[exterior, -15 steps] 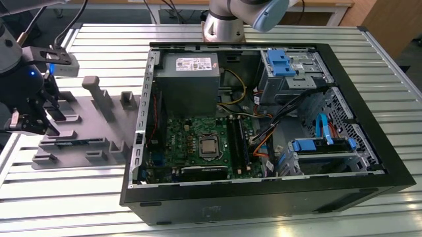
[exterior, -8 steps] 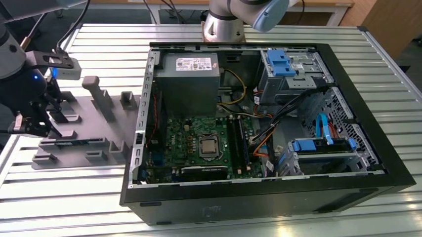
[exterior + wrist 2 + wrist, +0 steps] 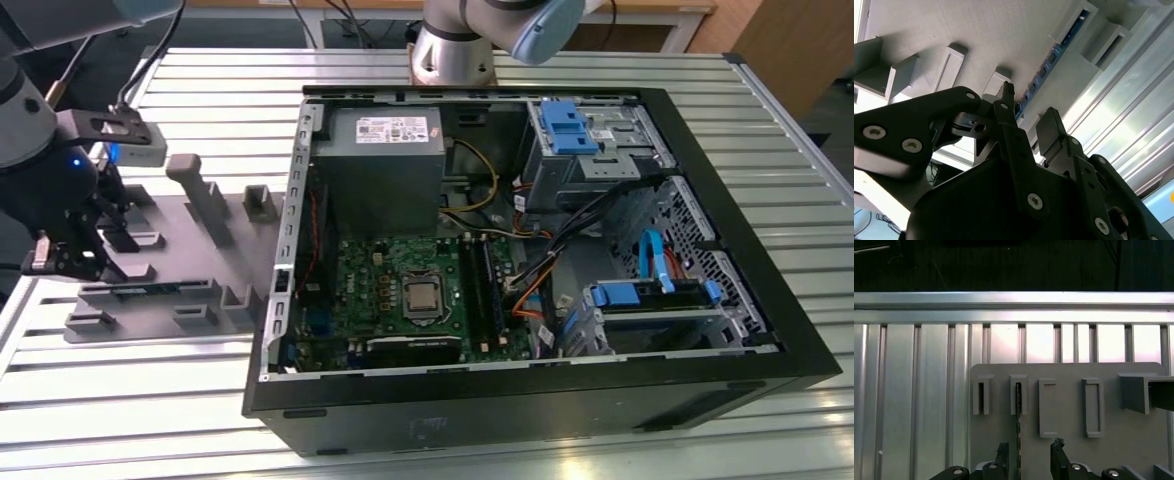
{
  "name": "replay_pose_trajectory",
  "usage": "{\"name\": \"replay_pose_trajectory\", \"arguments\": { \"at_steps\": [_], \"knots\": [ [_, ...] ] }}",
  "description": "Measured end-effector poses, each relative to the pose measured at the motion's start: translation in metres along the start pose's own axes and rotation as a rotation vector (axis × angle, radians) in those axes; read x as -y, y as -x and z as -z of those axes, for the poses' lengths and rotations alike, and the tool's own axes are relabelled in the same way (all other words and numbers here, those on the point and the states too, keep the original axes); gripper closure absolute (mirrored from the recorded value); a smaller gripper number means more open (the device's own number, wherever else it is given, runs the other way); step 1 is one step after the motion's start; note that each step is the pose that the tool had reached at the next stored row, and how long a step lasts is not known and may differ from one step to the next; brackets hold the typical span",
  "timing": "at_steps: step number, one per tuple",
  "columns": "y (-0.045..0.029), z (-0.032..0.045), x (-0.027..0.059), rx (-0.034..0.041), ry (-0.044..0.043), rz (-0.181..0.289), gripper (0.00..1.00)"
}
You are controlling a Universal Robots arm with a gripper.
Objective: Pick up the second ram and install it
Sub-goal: 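Pick up the second ram and move it above second insertion slot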
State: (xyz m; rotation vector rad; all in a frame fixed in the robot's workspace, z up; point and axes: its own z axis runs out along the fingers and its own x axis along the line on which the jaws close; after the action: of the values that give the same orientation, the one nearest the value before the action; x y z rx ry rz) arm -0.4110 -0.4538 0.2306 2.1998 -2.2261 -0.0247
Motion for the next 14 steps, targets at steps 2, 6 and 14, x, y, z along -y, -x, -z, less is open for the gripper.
{"name": "replay_pose_trajectory", "arguments": {
  "at_steps": [2,6,14],
  "knots": [
    [-0.0007,-0.0013,0.0000,0.0000,-0.0001,0.000,0.55],
    [-0.0022,-0.0039,0.0001,0.0000,-0.0001,0.000,0.55],
    [-0.0043,-0.0078,0.0001,-0.0001,-0.0001,0.000,0.55]
  ]
}}
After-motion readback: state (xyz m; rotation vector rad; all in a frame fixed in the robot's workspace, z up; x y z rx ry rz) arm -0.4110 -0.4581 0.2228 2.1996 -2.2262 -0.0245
